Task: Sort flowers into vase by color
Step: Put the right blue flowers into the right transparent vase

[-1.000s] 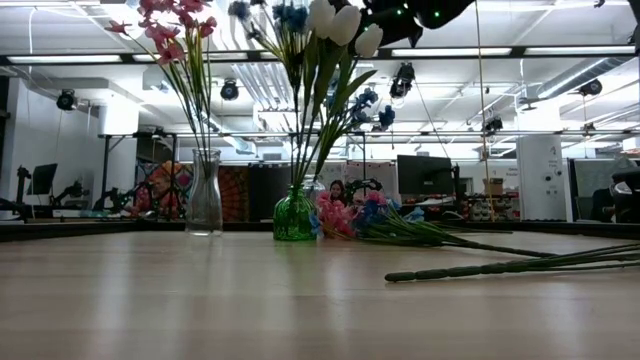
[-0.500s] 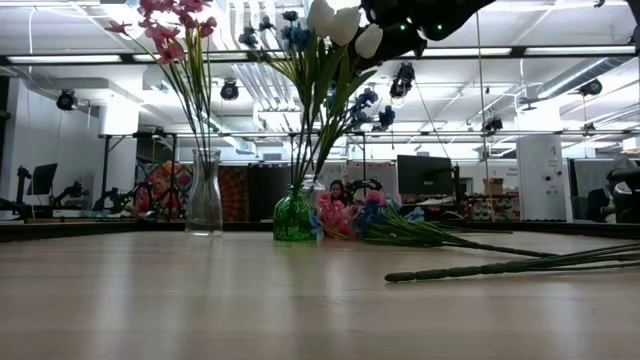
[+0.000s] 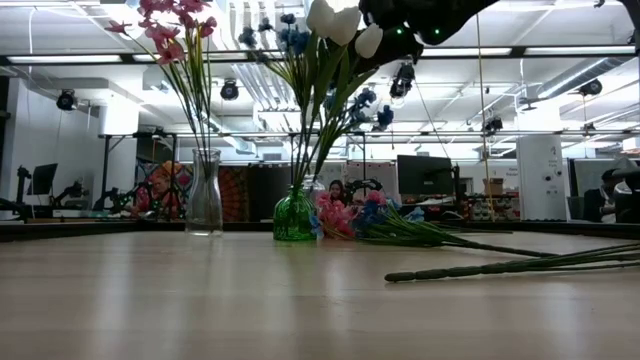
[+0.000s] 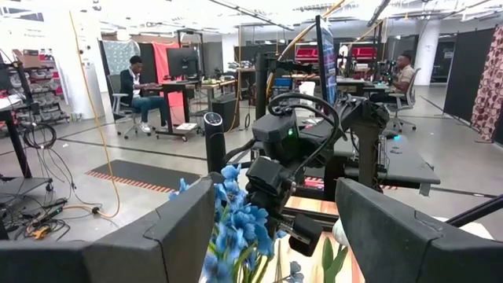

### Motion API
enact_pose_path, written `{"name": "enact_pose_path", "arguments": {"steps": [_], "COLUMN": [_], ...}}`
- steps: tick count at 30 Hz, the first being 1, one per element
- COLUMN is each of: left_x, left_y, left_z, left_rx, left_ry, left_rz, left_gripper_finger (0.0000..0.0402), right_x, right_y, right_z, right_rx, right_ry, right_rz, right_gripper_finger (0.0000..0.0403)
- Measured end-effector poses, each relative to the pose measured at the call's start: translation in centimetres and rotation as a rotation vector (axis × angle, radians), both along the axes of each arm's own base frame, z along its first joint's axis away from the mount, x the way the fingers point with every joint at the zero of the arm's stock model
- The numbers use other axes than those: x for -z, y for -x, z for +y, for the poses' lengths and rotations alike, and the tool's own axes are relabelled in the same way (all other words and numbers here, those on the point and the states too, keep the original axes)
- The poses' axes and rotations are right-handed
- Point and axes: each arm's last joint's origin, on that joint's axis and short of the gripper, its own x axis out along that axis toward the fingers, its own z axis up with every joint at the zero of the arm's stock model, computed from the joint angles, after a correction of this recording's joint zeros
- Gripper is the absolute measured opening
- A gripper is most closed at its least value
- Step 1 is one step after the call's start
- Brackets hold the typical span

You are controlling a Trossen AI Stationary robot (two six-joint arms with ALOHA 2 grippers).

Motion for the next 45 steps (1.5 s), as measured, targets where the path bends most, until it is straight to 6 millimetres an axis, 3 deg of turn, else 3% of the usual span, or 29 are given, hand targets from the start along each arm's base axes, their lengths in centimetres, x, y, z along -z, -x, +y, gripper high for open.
{"name": "enact_pose_path", "arguments": {"steps": [45], "left_x": [0.14], "left_y": [-0.01], "left_z": [0.00], "left_rx": [0.000], "left_ry": [0.004], "left_rz": [0.014], "left_gripper_finger": [0.0246], "right_x": [0.45], "right_y": [-0.09], "right_z": [-0.25], "right_rx": [0.009], "right_ry": [-0.004], "right_rz": [0.013], "right_gripper_finger": [0.0013]}}
